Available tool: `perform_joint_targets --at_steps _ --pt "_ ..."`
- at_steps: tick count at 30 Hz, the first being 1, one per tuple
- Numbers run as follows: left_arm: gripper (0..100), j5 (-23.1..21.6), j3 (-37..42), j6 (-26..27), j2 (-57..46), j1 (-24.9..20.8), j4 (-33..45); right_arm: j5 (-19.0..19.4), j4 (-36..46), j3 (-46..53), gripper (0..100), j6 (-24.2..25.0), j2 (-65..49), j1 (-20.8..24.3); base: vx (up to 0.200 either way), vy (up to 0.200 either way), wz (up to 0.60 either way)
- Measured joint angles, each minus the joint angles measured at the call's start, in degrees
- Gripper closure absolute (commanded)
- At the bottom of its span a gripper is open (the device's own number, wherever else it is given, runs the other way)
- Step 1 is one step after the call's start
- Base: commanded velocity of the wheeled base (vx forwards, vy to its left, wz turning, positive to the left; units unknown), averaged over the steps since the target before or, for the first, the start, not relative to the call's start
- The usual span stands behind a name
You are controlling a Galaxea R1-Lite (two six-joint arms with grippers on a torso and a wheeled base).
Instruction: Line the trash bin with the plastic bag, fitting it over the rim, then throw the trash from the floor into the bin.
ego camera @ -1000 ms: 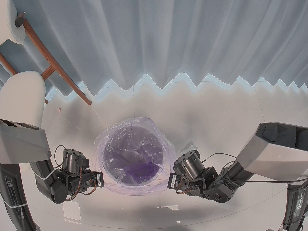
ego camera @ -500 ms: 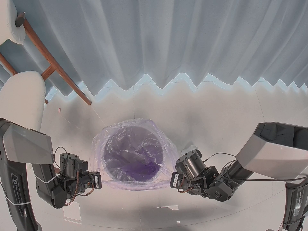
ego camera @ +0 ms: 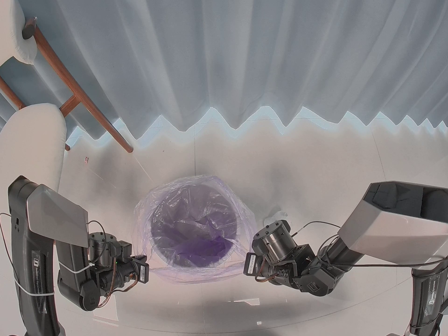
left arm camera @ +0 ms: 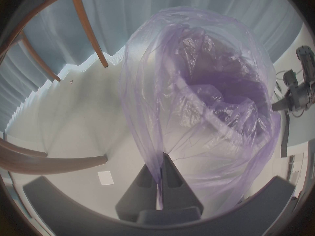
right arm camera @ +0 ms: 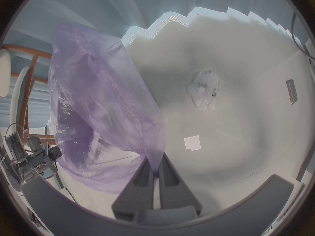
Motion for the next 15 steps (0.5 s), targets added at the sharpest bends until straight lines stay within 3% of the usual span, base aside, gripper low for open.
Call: perform_joint_targets --at_steps 15 --pt "100 -5.4 0.1 6.4 1.1 1.3 0.0 0.0 -0.4 1.9 100 -2.3 1.3 1.6 0.0 0.0 0.0"
